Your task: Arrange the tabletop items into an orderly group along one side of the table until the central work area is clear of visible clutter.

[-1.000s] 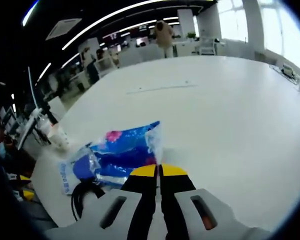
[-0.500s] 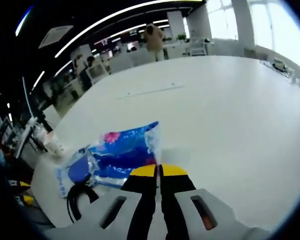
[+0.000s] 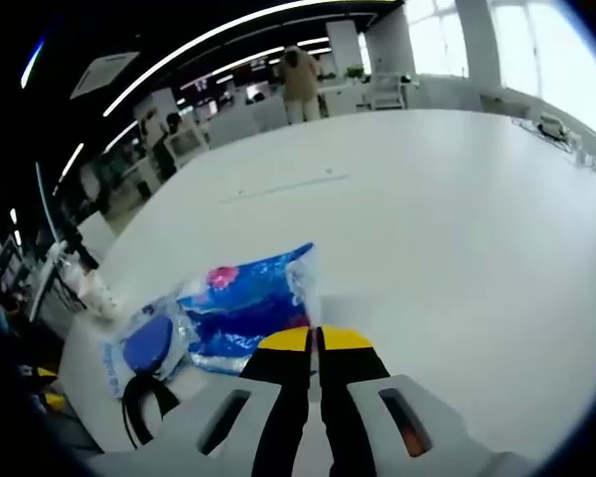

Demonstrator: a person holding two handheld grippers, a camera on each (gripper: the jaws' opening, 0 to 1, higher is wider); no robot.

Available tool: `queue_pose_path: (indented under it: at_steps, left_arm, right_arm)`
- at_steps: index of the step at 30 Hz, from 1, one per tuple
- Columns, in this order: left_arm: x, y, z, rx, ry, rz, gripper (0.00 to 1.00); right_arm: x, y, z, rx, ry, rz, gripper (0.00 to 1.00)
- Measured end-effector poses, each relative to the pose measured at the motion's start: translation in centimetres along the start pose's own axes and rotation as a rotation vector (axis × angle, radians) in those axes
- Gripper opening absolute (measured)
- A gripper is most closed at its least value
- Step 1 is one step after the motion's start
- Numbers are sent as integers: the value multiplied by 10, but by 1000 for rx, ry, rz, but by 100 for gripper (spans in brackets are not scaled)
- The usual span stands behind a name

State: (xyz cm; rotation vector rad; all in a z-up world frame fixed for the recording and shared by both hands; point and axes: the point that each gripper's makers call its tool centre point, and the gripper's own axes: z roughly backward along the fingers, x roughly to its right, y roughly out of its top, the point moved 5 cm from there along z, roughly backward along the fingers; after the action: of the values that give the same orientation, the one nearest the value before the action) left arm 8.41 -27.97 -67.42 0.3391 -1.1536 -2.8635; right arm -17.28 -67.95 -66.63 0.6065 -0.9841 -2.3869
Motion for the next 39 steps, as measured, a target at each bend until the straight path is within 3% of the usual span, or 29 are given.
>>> queue_pose_path:
  at_steps: [18, 27, 39]
  left_arm:
    - [0, -7, -5, -65, 18, -36, 29]
    - [-1, -9, -5, -73, 25, -32, 29]
    - [1, -9, -5, -75, 13, -36, 29]
  right_arm:
    - [18, -7, -20, -32, 11, -32, 2]
    - [18, -18, -17, -64, 7, -43, 2]
    - [11, -19, -10, -69, 14, -13, 4]
